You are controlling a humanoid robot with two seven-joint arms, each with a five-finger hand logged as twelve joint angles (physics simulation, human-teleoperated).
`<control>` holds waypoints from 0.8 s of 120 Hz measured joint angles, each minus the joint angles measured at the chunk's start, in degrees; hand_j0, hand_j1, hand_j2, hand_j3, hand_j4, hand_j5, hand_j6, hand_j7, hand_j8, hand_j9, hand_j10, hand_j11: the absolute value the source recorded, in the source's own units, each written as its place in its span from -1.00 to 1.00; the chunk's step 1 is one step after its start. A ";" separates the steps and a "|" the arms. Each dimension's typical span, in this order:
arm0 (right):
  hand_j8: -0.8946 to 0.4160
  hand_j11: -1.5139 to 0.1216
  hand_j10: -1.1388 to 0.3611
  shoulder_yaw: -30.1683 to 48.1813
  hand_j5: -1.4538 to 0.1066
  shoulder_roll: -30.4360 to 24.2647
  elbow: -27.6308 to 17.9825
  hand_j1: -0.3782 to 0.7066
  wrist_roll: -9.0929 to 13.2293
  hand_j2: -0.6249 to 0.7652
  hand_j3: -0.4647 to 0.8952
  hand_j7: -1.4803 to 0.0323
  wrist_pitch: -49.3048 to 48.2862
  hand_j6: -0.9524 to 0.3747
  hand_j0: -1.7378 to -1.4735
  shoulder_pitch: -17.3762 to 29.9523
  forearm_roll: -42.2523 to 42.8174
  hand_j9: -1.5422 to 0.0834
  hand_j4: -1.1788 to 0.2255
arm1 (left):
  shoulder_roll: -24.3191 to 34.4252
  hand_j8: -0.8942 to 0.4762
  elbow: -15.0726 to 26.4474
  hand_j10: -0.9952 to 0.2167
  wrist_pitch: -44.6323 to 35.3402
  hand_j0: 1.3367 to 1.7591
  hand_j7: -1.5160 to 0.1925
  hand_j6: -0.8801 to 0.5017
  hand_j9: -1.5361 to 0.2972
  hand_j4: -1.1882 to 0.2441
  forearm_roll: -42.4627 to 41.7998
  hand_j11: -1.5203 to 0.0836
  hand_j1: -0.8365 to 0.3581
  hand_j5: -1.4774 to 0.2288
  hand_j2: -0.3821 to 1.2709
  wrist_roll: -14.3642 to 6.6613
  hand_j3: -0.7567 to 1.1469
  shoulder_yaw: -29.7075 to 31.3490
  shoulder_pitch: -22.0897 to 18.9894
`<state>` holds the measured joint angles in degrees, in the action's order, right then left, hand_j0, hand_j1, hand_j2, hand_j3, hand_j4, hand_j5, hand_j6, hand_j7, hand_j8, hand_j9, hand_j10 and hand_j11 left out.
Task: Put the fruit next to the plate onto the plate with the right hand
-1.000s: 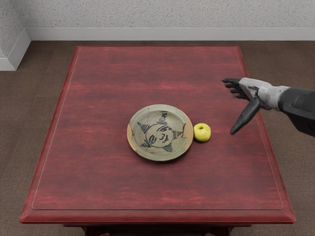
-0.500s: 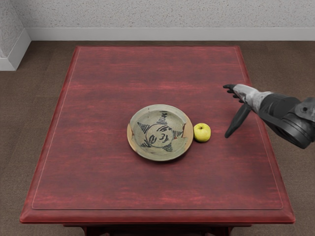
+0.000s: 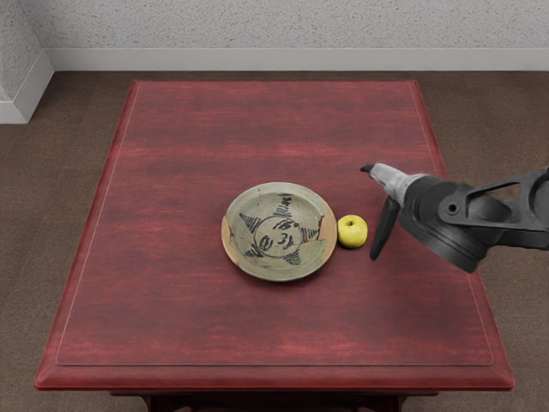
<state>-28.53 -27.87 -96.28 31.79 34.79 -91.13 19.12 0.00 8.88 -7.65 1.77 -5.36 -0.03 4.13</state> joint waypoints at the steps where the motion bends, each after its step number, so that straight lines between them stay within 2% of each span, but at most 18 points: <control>1: 0.31 0.80 0.47 -0.16 0.81 0.27 -0.03 -0.87 0.25 -0.11 -0.32 0.90 0.02 0.38 -0.40 -0.11 -0.03 0.84 0.63 | 0.00 -0.04 0.00 0.26 0.00 0.52 0.42 -0.06 0.34 0.33 0.00 0.52 0.52 0.38 -0.48 0.00 -0.21 0.00 0.00; 11: 0.31 0.80 0.47 -1.35 0.81 2.86 -0.23 -0.87 1.88 -0.11 -0.32 0.90 0.13 0.38 -0.40 -0.95 -0.23 0.84 0.63 | 0.00 -0.04 0.00 0.26 0.00 0.52 0.42 -0.07 0.34 0.33 -0.01 0.52 0.52 0.38 -0.48 0.00 -0.21 0.02 0.00; 26: 0.31 0.79 0.47 -4.20 0.80 8.02 -0.30 -0.87 2.81 -0.11 -0.32 0.90 0.19 0.38 -0.40 -3.06 -3.72 0.84 0.63 | 0.00 -0.04 0.00 0.26 0.00 0.52 0.42 -0.06 0.34 0.33 0.00 0.52 0.52 0.38 -0.48 0.00 -0.21 0.00 0.00; 56: 0.30 0.78 0.46 -7.46 0.79 11.67 0.44 -0.85 3.17 -0.11 -0.32 0.88 0.21 0.37 -0.40 -6.24 -9.82 0.83 0.62 | 0.00 -0.04 0.00 0.26 0.00 0.52 0.42 -0.06 0.34 0.33 0.00 0.52 0.52 0.38 -0.48 0.00 -0.20 0.01 0.00; 96: 0.26 0.74 0.42 -7.84 0.75 15.09 4.20 -0.79 3.20 -0.12 -0.32 0.84 0.21 0.33 -0.40 -7.01 -15.61 0.78 0.58 | 0.00 -0.04 0.00 0.26 0.00 0.52 0.42 -0.06 0.34 0.33 0.01 0.52 0.52 0.38 -0.48 0.00 -0.20 -0.01 0.00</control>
<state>-36.37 -12.77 -92.08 35.00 35.00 -98.14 3.51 0.00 8.88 -7.65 1.77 -5.36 -0.04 4.13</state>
